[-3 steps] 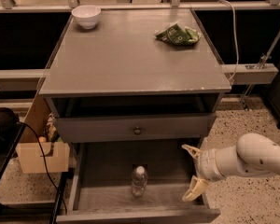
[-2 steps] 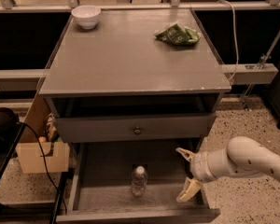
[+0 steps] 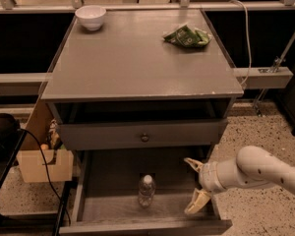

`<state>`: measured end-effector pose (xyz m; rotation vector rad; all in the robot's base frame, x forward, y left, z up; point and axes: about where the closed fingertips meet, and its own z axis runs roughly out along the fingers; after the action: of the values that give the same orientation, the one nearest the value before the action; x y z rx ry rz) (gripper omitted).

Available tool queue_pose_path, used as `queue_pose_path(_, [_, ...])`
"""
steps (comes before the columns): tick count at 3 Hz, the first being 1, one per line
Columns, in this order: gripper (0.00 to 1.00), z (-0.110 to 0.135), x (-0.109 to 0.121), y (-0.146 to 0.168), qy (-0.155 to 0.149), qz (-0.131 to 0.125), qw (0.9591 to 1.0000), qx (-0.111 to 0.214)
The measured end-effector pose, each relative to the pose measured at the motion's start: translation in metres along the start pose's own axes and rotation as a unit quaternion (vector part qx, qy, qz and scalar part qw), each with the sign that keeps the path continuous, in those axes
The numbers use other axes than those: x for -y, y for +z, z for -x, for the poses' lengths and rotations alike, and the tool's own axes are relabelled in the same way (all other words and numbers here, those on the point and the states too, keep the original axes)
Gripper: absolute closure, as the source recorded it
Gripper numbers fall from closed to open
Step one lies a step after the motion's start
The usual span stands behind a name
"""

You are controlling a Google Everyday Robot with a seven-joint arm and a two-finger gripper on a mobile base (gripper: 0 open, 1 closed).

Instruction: Pick water bottle from middle drawer and place on counter

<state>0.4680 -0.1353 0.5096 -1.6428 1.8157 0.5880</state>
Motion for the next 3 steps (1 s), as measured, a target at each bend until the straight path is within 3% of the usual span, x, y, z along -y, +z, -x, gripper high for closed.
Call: queue_pose_path(3, [0.0,0.007,0.017,0.054,-0.01,0.026,0.9993,0.027])
